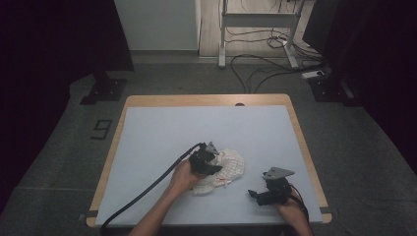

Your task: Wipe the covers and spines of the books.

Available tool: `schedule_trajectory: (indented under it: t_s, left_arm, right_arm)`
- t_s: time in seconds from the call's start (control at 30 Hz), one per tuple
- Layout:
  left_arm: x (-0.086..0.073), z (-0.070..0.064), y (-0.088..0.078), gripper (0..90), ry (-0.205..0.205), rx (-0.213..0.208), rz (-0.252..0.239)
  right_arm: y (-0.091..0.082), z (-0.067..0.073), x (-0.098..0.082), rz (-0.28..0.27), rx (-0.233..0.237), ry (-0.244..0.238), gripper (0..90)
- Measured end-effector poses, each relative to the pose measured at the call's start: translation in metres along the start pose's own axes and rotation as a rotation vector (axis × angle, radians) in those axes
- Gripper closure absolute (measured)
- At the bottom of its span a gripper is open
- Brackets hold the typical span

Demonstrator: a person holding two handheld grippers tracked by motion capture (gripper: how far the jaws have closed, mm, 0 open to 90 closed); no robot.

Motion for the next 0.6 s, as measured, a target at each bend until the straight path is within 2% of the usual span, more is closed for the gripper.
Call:
schedule_trajectory:
  t_s: [0.6]
  left_arm:
    - [-0.038, 0.013, -0.031, 66.2, -0.032, 0.024, 0.0]
  right_arm:
    - [0.0, 0.0, 0.0, -0.001, 0.0, 0.001, 7.3]
Point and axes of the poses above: each handheld gripper's, and its own axes: y roughly forward along the jaws, x roughly out of its top, z roughly to its left, the point moved 6 cm from there along y, roughly forward along the jaws, and after that the axes turned 2 degrees about x, right-handed, at the moved point
